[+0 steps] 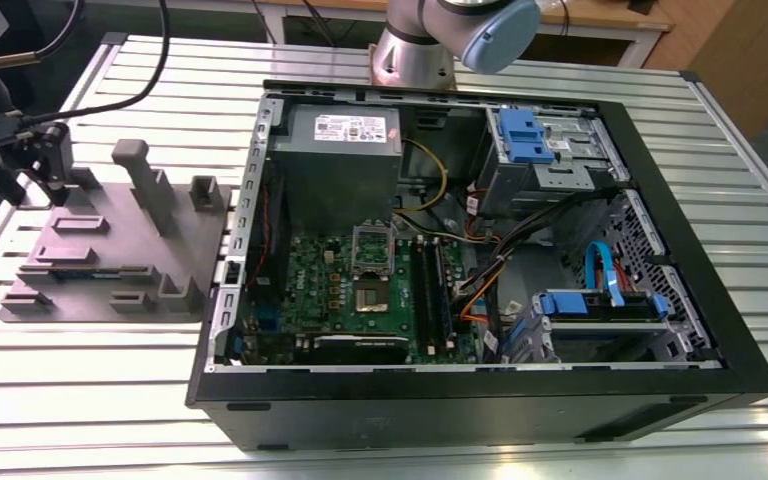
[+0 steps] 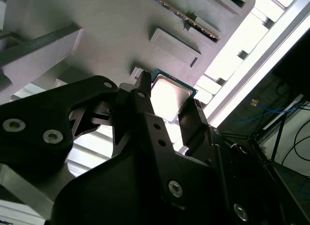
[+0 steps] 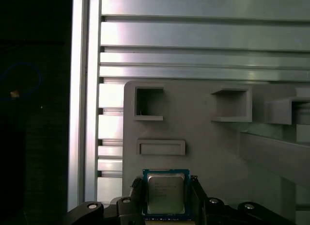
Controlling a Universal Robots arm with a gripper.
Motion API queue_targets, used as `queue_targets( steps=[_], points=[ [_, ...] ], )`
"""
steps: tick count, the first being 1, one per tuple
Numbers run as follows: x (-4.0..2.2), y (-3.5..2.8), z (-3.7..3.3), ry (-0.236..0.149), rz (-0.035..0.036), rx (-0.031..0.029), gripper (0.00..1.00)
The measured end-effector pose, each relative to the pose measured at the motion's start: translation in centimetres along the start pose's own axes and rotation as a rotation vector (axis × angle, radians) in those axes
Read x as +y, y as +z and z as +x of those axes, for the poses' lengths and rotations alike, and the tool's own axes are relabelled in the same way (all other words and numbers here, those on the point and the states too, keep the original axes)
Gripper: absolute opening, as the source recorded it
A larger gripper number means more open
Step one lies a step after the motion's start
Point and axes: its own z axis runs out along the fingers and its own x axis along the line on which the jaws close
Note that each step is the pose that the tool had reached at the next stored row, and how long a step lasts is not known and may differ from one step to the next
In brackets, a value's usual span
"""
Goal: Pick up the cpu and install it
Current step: 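Pick up the cpu and move it towards the insertion slot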
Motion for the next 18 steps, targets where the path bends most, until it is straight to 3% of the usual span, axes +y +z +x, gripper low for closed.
queue_targets(
  steps=[18],
  points=[
    [0.01,-0.49,-0.01,0.000,0.0000,-0.0001,0.47]
  ],
)
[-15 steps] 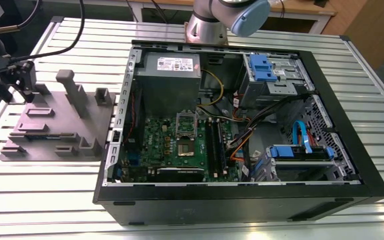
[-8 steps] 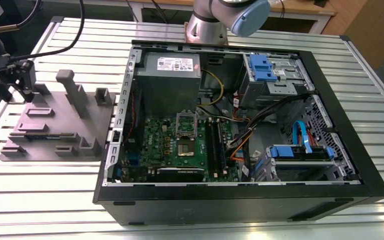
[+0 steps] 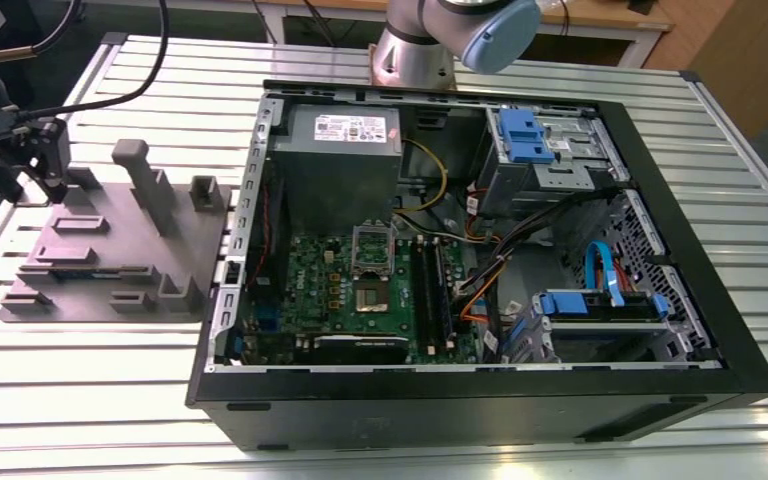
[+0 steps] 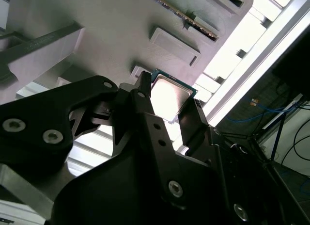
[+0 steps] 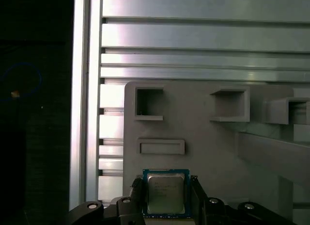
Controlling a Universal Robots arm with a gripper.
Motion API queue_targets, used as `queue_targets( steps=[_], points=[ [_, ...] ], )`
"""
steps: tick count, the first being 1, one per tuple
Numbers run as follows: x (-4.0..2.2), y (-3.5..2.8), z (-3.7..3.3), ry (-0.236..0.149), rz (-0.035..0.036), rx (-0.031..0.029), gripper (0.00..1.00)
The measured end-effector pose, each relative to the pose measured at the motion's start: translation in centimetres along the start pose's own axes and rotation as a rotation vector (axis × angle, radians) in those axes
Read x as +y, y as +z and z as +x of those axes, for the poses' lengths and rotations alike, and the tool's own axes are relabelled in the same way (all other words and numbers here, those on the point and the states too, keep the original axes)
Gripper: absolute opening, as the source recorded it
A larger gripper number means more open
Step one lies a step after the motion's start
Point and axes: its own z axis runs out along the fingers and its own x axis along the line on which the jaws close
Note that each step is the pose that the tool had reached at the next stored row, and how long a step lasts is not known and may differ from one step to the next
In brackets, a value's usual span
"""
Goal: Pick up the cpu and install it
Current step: 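Pick up the cpu and move it towards the insertion slot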
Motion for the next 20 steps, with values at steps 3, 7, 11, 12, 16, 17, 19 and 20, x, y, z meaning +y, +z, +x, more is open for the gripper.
queue_targets(
  steps=[3,7,11,12,16,17,19,20],
  points=[
    [0.00,-0.09,0.00,0.000,-0.0001,-0.0001,0.47],
    [0.01,-0.19,0.00,0.000,0.0000,-0.0001,0.47],
    [0.01,-0.29,0.00,0.000,-0.0001,-0.0002,0.47],
    [0.01,-0.32,0.00,0.000,-0.0001,-0.0001,0.47],
    [0.01,-0.42,0.00,0.000,0.0000,0.0000,0.47],
    [0.01,-0.44,0.00,0.000,0.0000,0.0000,0.47],
    [0.01,-0.47,0.00,0.000,-0.0001,-0.0002,0.47],
    [0.01,-0.50,0.00,0.000,0.0000,-0.0001,0.47]
  ],
)
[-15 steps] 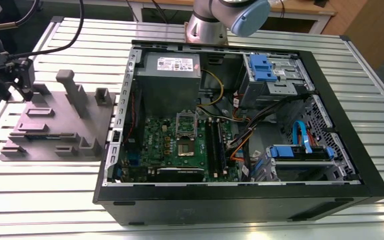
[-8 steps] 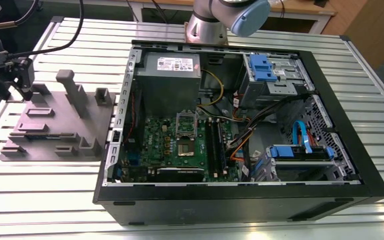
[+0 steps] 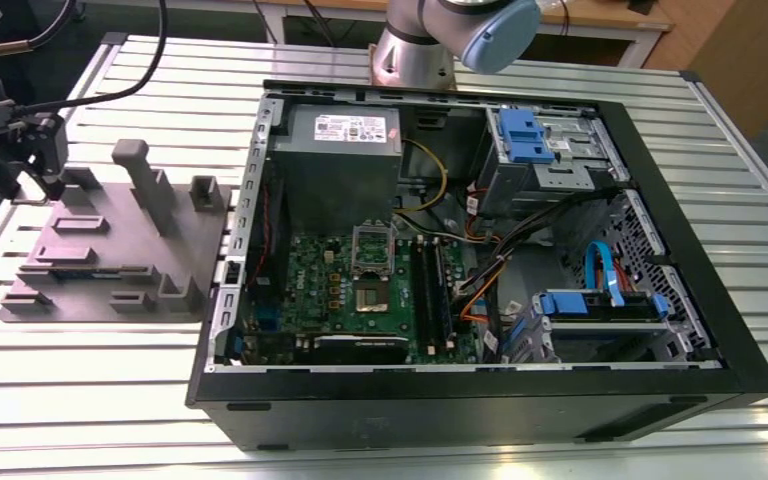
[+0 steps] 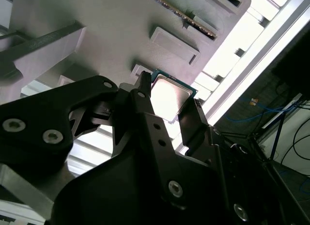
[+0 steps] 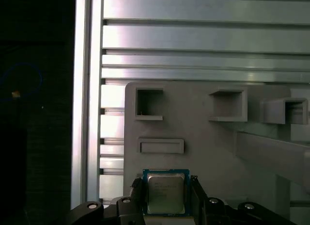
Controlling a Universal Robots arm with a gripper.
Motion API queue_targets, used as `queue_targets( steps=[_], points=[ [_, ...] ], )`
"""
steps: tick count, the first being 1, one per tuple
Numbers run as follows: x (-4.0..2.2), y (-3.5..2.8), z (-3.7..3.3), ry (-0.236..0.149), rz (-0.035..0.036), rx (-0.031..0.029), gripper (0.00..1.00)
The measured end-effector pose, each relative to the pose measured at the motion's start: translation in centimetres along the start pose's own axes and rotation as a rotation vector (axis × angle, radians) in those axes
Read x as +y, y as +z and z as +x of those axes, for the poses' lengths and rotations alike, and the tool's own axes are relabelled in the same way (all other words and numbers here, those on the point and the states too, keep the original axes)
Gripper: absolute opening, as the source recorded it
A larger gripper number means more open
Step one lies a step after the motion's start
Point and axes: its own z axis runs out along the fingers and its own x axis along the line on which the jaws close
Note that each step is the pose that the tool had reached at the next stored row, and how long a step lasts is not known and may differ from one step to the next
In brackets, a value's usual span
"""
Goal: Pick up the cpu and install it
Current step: 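Pick up the cpu and move it towards the insertion slot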
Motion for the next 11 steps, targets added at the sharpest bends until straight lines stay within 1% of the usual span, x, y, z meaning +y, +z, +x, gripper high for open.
queue_targets(
  steps=[6,11],
  points=[
    [0.00,-0.16,0.00,0.000,0.0001,0.0000,0.47],
    [0.01,-0.50,-0.01,0.001,0.0001,0.0001,0.47]
  ],
)
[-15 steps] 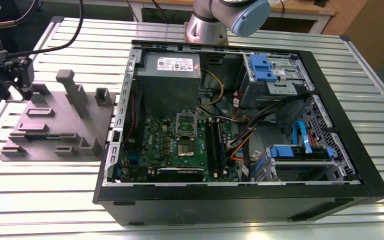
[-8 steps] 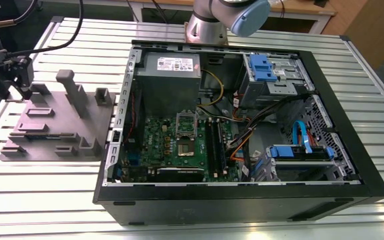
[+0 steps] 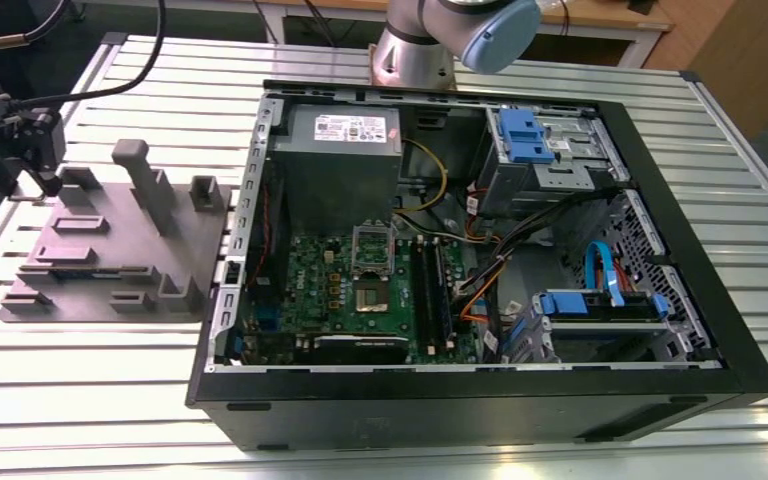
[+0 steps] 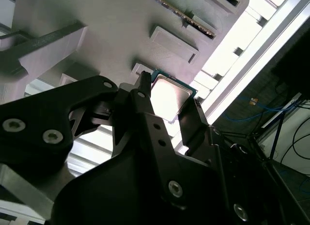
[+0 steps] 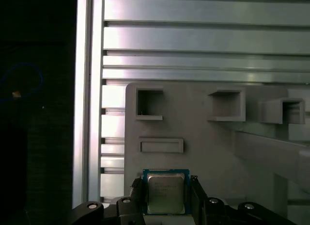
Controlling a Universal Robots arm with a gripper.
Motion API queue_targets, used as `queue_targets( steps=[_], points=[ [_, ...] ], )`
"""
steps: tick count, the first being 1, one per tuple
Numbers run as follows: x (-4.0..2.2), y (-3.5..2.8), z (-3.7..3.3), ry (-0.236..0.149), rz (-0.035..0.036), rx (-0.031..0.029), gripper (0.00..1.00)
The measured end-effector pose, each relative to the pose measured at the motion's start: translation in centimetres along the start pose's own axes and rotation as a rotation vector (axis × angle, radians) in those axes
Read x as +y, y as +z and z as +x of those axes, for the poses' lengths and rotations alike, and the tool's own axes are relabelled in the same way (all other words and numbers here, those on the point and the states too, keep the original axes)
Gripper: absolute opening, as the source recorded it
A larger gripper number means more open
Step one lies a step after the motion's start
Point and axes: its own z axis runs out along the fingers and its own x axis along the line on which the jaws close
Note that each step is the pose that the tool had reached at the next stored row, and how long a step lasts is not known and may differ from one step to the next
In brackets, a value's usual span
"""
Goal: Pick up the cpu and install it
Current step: 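Pick up the cpu and move it towards the insertion slot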
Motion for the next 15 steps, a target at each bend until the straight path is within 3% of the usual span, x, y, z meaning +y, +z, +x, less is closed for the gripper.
queue_targets(
  steps=[15],
  points=[
    [0.03,-1.35,-0.01,0.002,0.0000,-0.0001,0.47]
  ],
)
